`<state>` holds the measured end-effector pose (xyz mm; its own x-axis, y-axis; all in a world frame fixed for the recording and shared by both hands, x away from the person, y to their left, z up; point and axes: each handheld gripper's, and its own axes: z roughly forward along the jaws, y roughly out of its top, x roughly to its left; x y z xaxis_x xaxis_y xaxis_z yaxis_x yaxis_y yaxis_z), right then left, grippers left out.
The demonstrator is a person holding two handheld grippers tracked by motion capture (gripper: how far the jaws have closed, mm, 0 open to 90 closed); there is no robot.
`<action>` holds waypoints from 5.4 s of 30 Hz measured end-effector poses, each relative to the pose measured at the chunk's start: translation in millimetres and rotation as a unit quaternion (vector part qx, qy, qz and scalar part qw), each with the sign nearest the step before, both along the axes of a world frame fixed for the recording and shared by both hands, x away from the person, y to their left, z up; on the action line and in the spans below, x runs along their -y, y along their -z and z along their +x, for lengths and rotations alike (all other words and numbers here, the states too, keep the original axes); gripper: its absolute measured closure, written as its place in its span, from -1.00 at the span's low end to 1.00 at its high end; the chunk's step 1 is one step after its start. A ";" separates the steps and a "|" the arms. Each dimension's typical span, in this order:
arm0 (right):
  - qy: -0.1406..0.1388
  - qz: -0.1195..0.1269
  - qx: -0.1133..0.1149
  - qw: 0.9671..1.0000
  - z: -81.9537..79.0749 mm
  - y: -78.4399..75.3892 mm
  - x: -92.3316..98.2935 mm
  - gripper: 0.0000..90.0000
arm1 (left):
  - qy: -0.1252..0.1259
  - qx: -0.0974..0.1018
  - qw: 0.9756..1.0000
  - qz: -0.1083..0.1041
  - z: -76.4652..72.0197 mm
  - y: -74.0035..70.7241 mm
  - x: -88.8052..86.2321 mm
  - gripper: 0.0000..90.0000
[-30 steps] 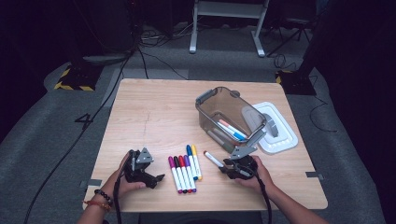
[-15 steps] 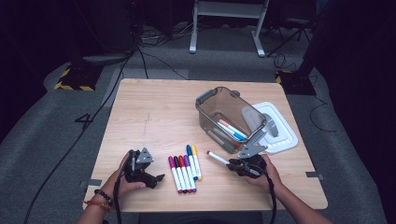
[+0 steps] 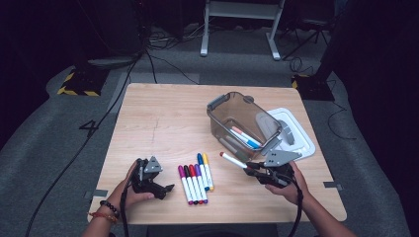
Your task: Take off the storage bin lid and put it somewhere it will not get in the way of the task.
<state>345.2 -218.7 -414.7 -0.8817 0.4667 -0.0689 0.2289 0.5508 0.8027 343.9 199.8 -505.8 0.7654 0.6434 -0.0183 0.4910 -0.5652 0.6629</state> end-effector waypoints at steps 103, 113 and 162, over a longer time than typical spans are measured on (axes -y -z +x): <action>-0.005 -0.012 0.005 1.000 -2.2 -3.7 -28.9 -0.23 | 0.000 0.000 1.000 0.001 0.0 -0.1 -0.1 -0.99; -0.015 -0.029 -0.022 0.999 13.0 35.9 -69.1 -0.23 | -0.001 0.000 1.000 -0.001 0.0 0.0 0.4 -0.99; 0.039 -0.076 -0.050 0.995 52.7 69.5 -102.1 0.66 | -0.001 0.000 1.000 -0.001 -0.1 0.0 0.5 -0.99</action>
